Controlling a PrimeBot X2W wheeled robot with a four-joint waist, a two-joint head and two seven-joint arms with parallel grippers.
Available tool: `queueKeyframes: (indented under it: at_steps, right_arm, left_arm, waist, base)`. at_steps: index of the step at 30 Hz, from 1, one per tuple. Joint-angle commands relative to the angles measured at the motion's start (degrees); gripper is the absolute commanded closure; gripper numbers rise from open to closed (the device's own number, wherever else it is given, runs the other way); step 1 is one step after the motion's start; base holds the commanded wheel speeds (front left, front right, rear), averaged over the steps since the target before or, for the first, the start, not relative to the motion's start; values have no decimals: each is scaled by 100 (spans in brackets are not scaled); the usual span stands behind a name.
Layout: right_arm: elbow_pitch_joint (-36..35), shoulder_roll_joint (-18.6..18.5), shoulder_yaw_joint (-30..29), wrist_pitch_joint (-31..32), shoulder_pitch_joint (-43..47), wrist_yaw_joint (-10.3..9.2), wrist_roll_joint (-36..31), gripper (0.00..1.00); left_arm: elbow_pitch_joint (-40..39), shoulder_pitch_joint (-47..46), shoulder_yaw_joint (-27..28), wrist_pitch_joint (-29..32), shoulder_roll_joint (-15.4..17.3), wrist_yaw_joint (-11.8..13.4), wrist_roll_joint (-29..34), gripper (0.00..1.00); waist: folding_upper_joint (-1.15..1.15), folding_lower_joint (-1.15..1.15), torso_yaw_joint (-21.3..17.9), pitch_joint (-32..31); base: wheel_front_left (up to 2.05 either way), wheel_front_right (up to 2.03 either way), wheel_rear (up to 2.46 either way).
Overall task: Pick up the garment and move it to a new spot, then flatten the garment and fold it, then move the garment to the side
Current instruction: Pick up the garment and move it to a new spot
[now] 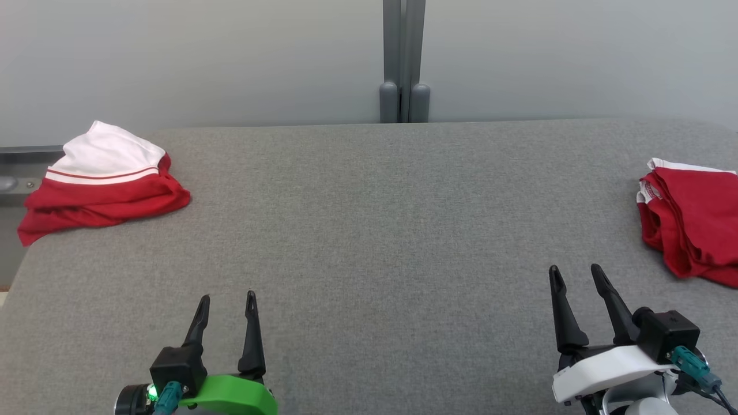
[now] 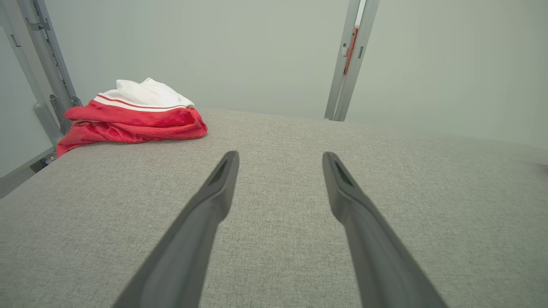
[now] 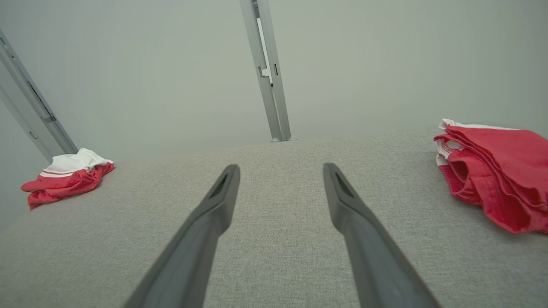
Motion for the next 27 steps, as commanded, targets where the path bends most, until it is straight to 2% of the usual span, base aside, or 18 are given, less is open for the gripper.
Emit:
queueKeyframes:
  at_steps: [1,7,16,20,27]
  right_arm:
    - [-50,-9,-16,-6,78,0,-35,0]
    - [-185,-11,19,-30,81,0,-39,0]
    - [-264,-11,85,-27,-9,0,4,0]
    - [-251,-12,154,-32,-75,0,27,0]
    - [-204,-17,406,22,-260,0,8,0]
  left_arm:
    - [-10,60,25,-19,3,-13,24,0]
    - [-38,-50,33,-20,1,-20,36,0]
    - [-116,-189,140,-19,2,-7,104,0]
    - [-140,-173,258,-19,1,-3,105,0]
    - [-296,-5,515,-19,-3,58,77,0]
  waist:
    - [0,0,81,10]
    - [0,0,608,80]
    - [0,0,1980,185]
    - [0,0,2432,196]
    - [0,0,2612,293]
  base:
    - [0,0,0]
    - [0,0,0]
    - [0,0,0]
    - [0,0,0]
    - [0,0,0]
